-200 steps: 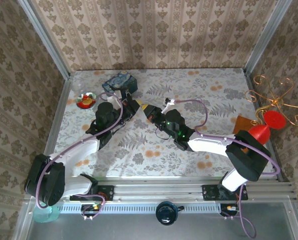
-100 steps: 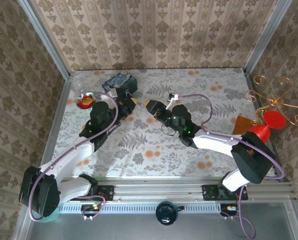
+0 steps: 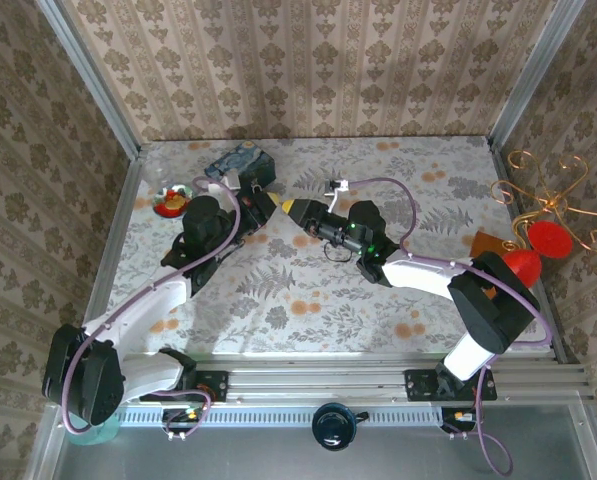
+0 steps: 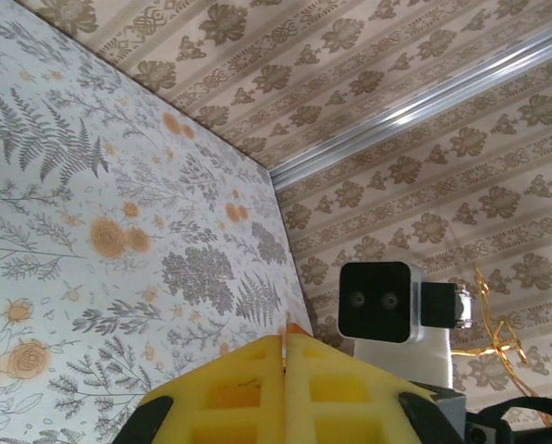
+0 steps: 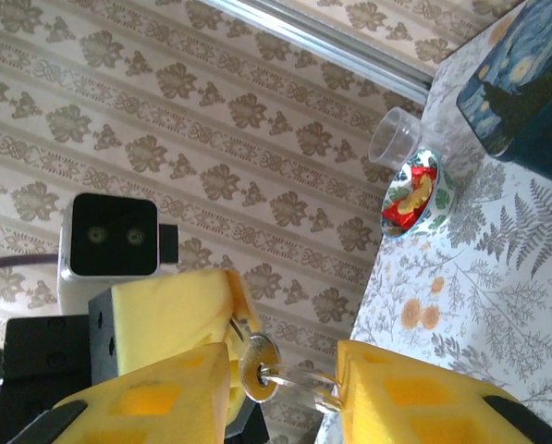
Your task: Unlock a padlock with a key
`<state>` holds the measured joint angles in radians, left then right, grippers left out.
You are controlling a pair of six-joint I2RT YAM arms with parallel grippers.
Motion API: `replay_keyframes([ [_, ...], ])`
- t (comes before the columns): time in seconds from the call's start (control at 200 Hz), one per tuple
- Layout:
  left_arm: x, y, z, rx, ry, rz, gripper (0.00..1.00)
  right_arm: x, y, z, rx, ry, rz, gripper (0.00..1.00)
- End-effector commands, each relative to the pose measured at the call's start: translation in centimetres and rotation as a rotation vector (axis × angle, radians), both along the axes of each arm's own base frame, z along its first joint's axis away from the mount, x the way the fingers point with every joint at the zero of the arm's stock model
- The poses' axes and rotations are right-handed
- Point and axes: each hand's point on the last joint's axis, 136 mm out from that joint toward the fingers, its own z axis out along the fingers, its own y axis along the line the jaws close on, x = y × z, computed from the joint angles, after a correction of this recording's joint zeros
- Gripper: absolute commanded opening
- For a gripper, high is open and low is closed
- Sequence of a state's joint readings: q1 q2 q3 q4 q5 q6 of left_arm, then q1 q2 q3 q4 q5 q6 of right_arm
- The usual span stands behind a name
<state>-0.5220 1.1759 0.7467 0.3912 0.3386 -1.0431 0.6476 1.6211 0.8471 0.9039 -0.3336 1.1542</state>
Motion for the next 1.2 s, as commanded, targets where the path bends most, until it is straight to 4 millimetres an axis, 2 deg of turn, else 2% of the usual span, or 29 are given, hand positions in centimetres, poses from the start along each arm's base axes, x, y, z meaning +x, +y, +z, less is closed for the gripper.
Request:
replay_keyframes([
  [0.0, 0.0, -0.7, 2.0, -0.042, -0.037, -0.040, 0.00, -0.7, 1.0, 3.2, 0.051, -0.100, 0.076, 0.36],
  [0.35, 0.0, -0.3, 1.7, -0.054, -0.030, -0.037, 0.00, -0.7, 0.7, 3.7, 0.050, -0.120, 0.067, 0.23],
  [0.615, 0.0, 0.5, 1.5, -0.054, -0.030, -0.014, 0.00, -0.4, 0.3, 3.9, 0.056, -0.129, 0.053, 0.22],
  [0.845, 0.0, 0.4, 1.5, -0.057, -0.029, -0.022, 0.00, -0.6, 0.5, 4.6, 0.076, -0.138, 0.080, 0.11],
  [1.035, -0.1, 0.3, 1.4, -0.063, -0.033, -0.028, 0.00, -0.5, 0.3, 4.9, 0.085, -0.134, 0.077, 0.09],
  [1.155, -0.3, 0.1, 1.4, -0.056, -0.046, -0.042, 0.00, -0.3, 0.4, 4.7, 0.073, -0.121, 0.075, 0.00],
  [1.195, -0.3, 0.2, 1.5, -0.040, -0.065, -0.042, 0.06, -0.2, 0.3, 4.3, 0.053, -0.114, 0.071, 0.00],
])
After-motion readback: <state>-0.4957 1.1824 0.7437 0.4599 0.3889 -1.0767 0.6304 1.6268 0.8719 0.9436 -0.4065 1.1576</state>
